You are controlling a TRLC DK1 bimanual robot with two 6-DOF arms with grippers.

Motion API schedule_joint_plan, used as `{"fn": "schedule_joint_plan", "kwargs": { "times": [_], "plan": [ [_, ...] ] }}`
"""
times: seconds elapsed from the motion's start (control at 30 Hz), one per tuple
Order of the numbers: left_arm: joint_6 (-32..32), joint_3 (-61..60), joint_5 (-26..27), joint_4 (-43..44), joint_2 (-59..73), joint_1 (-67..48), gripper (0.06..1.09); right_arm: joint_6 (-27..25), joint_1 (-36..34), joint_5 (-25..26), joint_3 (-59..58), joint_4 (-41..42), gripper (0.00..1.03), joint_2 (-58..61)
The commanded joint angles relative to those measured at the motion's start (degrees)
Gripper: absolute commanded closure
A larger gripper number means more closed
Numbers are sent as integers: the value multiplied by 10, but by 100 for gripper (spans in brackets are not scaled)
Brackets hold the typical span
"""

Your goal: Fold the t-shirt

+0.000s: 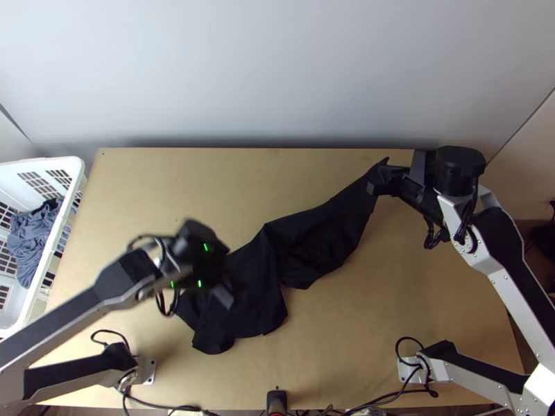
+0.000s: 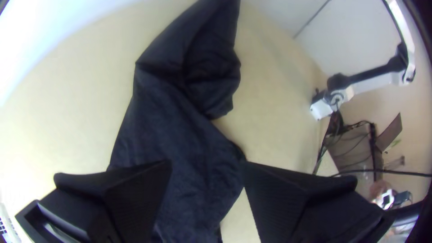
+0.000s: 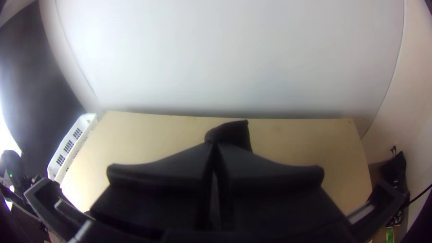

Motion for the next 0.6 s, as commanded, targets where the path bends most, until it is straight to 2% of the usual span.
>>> {"fn": "schedule_joint_plan", "kwargs": {
  "times": [0.0, 0.07, 0.2, 0.43, 0.57],
  "plan": [
    [31, -104, -132, 8, -27, -128, 20, 6, -3, -1, -22, 0, 100, -16],
    [36, -124, -168, 25, -12, -150, 16, 6, -2, -1, -27, 0, 100, -18],
    [37, -145, -168, 98, 18, -172, 12, 5, 1, -1, -31, 0, 100, -19],
    [-7, -106, -167, 167, 92, -212, 12, 2, -1, 0, -43, -1, 100, -23],
    [-25, -96, -109, 166, 125, -212, 12, 3, -7, -1, -45, -1, 100, -25]
  ]
}}
